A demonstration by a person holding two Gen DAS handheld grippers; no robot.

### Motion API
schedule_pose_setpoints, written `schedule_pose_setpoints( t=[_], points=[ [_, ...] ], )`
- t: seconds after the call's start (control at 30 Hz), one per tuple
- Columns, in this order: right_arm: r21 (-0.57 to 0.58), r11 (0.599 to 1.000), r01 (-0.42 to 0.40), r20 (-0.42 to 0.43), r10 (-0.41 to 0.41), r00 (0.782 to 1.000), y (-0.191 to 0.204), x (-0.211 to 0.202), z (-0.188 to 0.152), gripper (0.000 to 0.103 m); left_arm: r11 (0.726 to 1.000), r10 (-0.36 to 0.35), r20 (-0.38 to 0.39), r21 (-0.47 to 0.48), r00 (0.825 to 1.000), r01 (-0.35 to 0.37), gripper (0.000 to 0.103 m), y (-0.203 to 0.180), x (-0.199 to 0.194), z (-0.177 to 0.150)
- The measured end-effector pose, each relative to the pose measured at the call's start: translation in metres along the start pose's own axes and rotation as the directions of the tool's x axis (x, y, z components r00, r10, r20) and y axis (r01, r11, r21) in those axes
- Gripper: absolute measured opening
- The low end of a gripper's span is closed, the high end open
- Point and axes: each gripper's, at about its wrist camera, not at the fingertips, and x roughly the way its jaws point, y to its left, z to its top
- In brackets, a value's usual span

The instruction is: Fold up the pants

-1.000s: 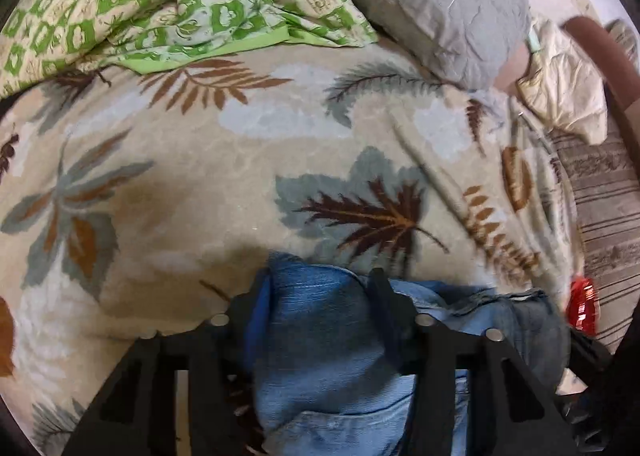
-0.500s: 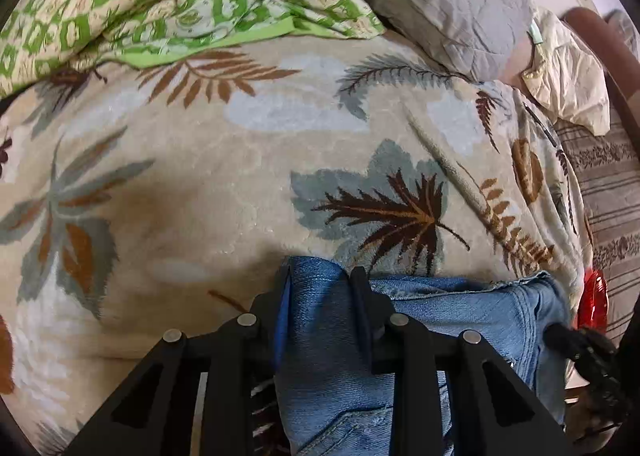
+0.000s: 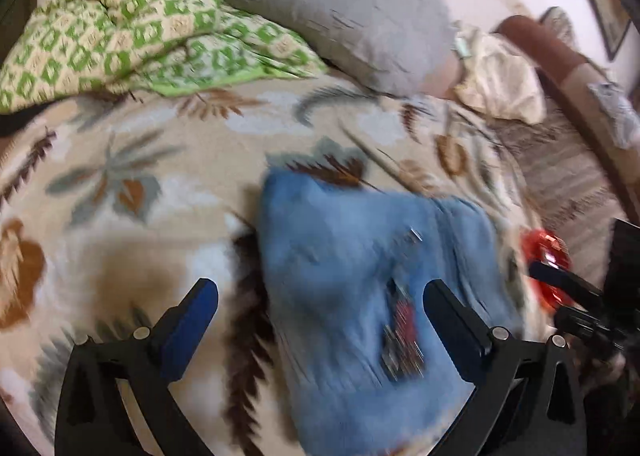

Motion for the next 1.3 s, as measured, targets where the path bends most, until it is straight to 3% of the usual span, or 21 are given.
schedule_pose_setpoints(
  t=[0.13, 0.23, 0.37, 0.43, 0.53, 0.57, 0.6, 0.63, 0.67, 0.7, 0.77, 0.8, 0.87, 0.93, 1.03, 1.3],
  points=[
    [0.026, 0.999, -0.02, -0.048, 0.021, 0.999, -0.006, 0.005, -0.017, 0.099, 0.991, 0.025, 0.021, 0.131, 0.999, -0.028, 0.102, -0.015, -0.012, -0.042],
    [0.1, 0.992, -0.077, -0.066, 0.084, 0.994, -0.014, 0.01, -0.019, 0.099, 0.97, 0.051, 0.035, 0.235, 0.998, -0.058, 0.102, -0.03, -0.017, -0.072],
    [0.107, 0.989, -0.102, -0.07, 0.11, 0.991, -0.01, 0.014, -0.016, 0.099, 0.94, 0.067, 0.083, 0.328, 0.994, -0.091, 0.102, -0.046, -0.022, -0.094],
    [0.114, 0.986, -0.119, -0.088, 0.13, 0.988, -0.007, 0.019, -0.014, 0.099, 0.911, 0.084, 0.114, 0.395, 0.99, -0.123, 0.102, -0.055, -0.02, -0.103],
    [0.124, 0.983, -0.136, -0.112, 0.15, 0.982, -0.004, 0.026, -0.014, 0.097, 0.833, 0.146, 0.178, 0.508, 0.973, -0.217, 0.102, -0.067, -0.012, -0.115],
    [0.125, 0.983, -0.135, -0.116, 0.15, 0.982, -0.003, 0.029, -0.015, 0.094, 0.795, 0.173, 0.201, 0.549, 0.964, -0.257, 0.102, -0.071, -0.008, -0.12],
    [0.125, 0.984, -0.129, -0.121, 0.145, 0.982, -0.002, 0.032, -0.016, 0.082, 0.772, 0.189, 0.21, 0.572, 0.959, -0.277, 0.1, -0.073, -0.004, -0.121],
    [0.124, 0.984, -0.125, -0.125, 0.14, 0.982, -0.001, 0.034, -0.017, 0.066, 0.75, 0.202, 0.218, 0.592, 0.955, -0.294, 0.091, -0.075, -0.001, -0.123],
    [0.119, 0.986, -0.113, -0.135, 0.128, 0.982, -0.001, 0.037, -0.019, 0.057, 0.733, 0.216, 0.221, 0.607, 0.951, -0.307, 0.072, -0.075, 0.002, -0.123],
    [0.109, 0.99, -0.092, -0.149, 0.108, 0.983, 0.0, 0.041, -0.022, 0.037, 0.727, 0.229, 0.212, 0.612, 0.95, -0.312, 0.065, -0.074, 0.006, -0.121],
    [0.077, 0.995, -0.062, -0.168, 0.074, 0.983, 0.004, 0.047, -0.028, 0.031, 0.74, 0.197, 0.176, 0.618, 0.964, -0.265, 0.047, -0.071, 0.009, -0.12],
    [0.059, 0.997, -0.045, -0.168, 0.054, 0.984, 0.005, 0.048, -0.032, 0.028, 0.735, 0.195, 0.18, 0.625, 0.964, -0.265, 0.044, -0.071, 0.009, -0.122],
    [0.017, 1.0, -0.015, -0.159, 0.017, 0.987, 0.008, 0.048, -0.039, 0.026, 0.705, 0.229, 0.176, 0.648, 0.957, -0.288, 0.017, -0.068, 0.015, -0.129],
    [-0.001, 1.0, -0.003, -0.152, 0.003, 0.988, 0.007, 0.046, -0.047, 0.023, 0.695, 0.241, 0.163, 0.659, 0.957, -0.288, 0.016, -0.063, 0.019, -0.133],
    [-0.014, 1.0, 0.017, -0.143, -0.019, 0.989, 0.005, 0.045, -0.055, 0.022, 0.743, 0.213, 0.124, 0.623, 0.969, -0.243, 0.015, -0.055, 0.018, -0.129],
    [0.003, 1.0, 0.023, -0.129, -0.022, 0.991, 0.006, 0.044, -0.056, 0.022, 0.752, 0.216, 0.116, 0.613, 0.97, -0.24, 0.016, -0.058, 0.023, -0.131]
  ],
)
